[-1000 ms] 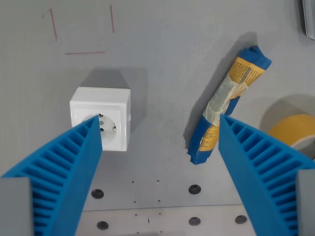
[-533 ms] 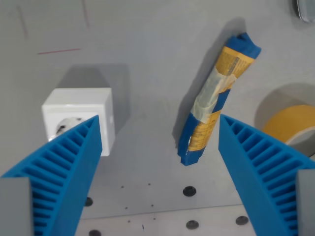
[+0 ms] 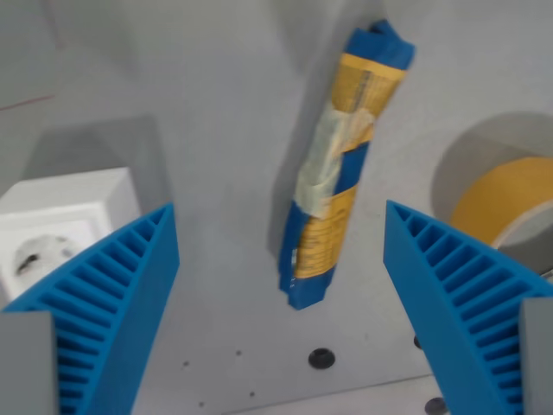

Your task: Pick up the blue bag

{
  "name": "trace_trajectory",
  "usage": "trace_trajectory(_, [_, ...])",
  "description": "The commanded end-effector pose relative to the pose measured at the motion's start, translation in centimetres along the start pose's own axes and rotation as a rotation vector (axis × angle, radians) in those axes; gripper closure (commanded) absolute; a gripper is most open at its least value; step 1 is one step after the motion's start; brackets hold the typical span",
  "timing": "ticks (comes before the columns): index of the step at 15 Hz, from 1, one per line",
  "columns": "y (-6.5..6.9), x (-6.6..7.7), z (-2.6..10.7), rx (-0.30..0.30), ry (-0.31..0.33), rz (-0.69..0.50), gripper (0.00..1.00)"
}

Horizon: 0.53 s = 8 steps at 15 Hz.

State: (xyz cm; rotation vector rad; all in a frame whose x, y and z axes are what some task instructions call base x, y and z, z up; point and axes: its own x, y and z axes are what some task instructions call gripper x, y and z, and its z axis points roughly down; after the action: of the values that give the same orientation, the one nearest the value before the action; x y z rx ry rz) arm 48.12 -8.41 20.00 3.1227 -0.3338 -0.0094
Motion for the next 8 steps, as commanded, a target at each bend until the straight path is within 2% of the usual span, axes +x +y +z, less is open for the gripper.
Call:
trace_trajectory(1, [1.4, -0.4, 1.9, 0.055, 0.127, 0.201, 0.00])
trace_trajectory(5, [2.5, -0.6, 3.4, 0.048, 0.122, 0.210, 0.00])
trace_trajectory(8, [2.9, -1.0, 3.8, 0.046, 0.131, 0.194, 0.00])
